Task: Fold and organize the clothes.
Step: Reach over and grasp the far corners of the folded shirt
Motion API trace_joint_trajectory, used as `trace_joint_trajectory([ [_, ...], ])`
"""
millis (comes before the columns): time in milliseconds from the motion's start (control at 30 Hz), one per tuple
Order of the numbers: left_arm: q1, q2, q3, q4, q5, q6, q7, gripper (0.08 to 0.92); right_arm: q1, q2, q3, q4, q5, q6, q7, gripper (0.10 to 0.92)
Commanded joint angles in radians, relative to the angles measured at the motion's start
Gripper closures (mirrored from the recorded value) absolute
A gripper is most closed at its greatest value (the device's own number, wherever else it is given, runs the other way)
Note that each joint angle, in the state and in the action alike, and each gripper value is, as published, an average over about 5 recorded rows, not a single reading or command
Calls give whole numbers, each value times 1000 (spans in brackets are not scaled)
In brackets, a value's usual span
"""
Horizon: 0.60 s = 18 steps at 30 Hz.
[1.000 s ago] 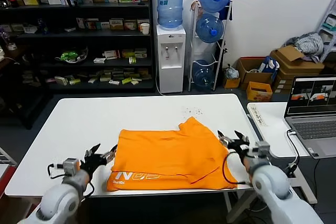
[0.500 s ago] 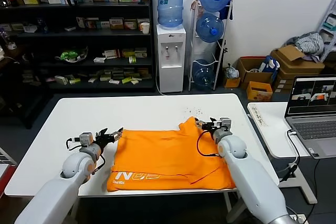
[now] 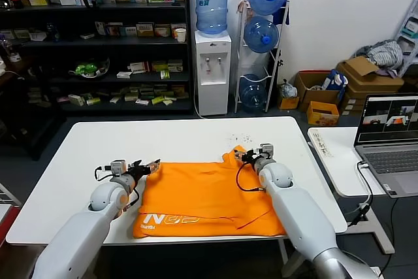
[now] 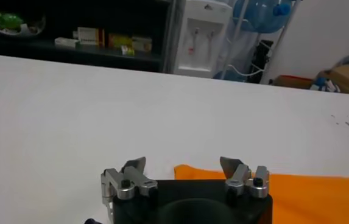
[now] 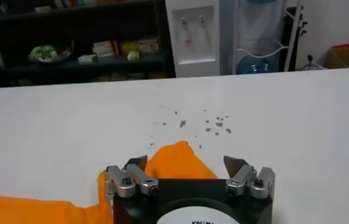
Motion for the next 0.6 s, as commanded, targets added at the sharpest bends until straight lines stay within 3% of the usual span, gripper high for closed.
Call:
trace_joint_trajectory([
  [33, -35, -17, 23, 43, 3, 16, 0, 177, 29, 23, -12, -69, -26, -9, -13, 203],
  [167, -32, -16, 31, 46, 16, 30, -7, 177, 28, 22, -10, -72, -21, -23, -17, 211],
  [267, -30, -14, 34, 47, 23, 33, -9, 197, 26, 20, -11, -68, -13, -34, -22, 265],
  [600, -23, -10, 38, 40, 29, 28, -10, 467, 10, 13, -18, -40, -1, -46, -18, 551],
])
